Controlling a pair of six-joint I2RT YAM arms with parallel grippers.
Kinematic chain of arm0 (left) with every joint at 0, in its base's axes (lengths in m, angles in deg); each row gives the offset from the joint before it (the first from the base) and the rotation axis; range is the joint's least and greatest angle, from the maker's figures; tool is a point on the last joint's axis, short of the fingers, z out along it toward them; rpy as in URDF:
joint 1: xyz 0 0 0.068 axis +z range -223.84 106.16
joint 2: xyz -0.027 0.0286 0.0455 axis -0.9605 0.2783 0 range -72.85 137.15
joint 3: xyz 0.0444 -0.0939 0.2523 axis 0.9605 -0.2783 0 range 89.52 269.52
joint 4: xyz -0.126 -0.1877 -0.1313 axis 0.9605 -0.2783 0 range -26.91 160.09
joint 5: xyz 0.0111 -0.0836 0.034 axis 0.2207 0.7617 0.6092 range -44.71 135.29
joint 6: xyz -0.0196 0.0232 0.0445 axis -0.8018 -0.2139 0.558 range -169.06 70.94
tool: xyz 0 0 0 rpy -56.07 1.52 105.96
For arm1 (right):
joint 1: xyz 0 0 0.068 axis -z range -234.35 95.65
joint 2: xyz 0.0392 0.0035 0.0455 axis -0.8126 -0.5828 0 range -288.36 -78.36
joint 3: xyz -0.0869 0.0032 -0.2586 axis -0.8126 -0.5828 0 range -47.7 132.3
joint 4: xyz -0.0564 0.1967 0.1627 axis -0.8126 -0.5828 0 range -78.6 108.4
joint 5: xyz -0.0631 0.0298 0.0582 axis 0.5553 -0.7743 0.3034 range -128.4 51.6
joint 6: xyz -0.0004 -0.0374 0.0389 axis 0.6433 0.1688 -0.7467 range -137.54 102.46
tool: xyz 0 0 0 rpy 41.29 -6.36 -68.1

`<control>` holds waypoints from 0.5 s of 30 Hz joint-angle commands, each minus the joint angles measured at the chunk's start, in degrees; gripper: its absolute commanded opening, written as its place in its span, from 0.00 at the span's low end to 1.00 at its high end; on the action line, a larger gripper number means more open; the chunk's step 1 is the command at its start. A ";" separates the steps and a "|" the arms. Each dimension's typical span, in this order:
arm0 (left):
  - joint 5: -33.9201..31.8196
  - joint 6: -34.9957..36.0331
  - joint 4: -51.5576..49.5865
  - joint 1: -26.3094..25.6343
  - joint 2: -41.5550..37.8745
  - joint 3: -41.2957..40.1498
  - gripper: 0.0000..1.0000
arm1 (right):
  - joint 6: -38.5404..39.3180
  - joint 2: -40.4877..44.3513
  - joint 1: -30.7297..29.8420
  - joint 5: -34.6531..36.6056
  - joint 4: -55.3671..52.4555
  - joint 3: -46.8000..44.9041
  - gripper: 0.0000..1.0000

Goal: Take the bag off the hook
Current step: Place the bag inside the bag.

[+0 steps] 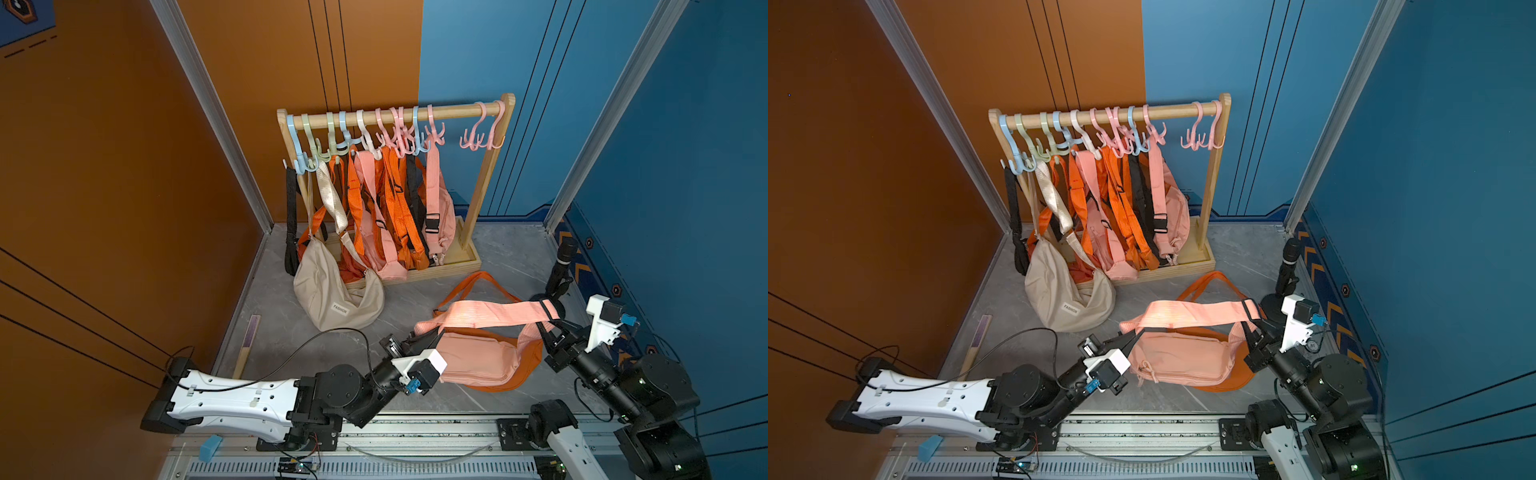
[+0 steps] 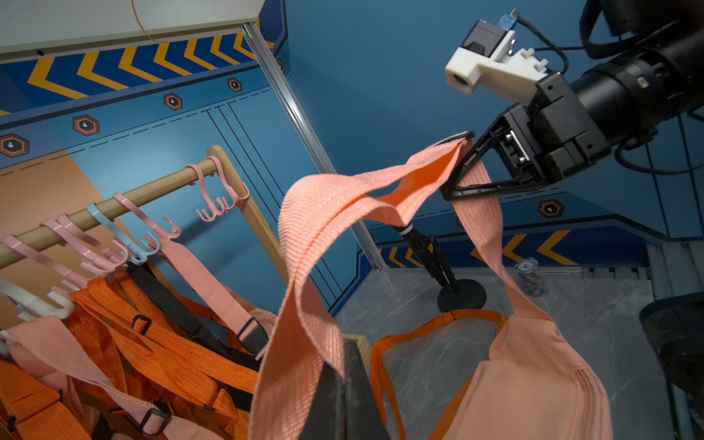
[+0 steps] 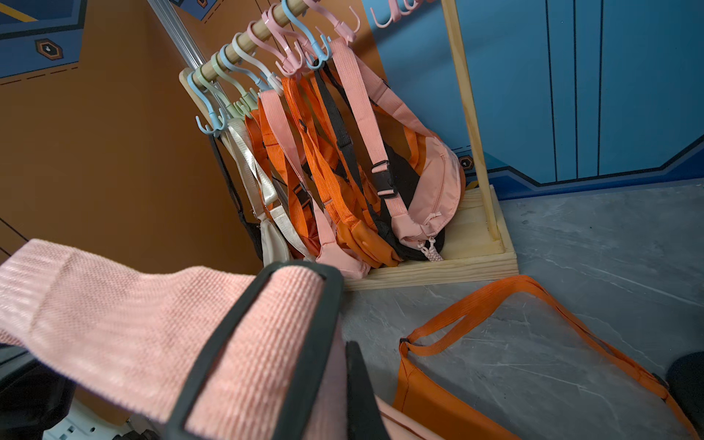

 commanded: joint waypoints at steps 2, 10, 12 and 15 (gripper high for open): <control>-7.44 0.02 0.91 -3.43 -2.49 -2.10 0.00 | -0.89 4.40 -0.24 -0.90 -3.26 -2.41 0.00; -6.00 -13.69 -7.18 -0.74 -3.19 0.17 0.00 | -2.58 5.56 0.15 2.19 -6.18 -4.77 0.00; -2.86 -20.67 -14.12 3.79 -3.18 2.61 0.00 | -3.20 3.95 0.19 4.10 -6.10 -5.43 0.00; 0.45 -28.47 -18.08 10.72 -2.79 2.34 0.00 | -4.58 0.40 0.17 5.48 -4.46 -7.18 0.00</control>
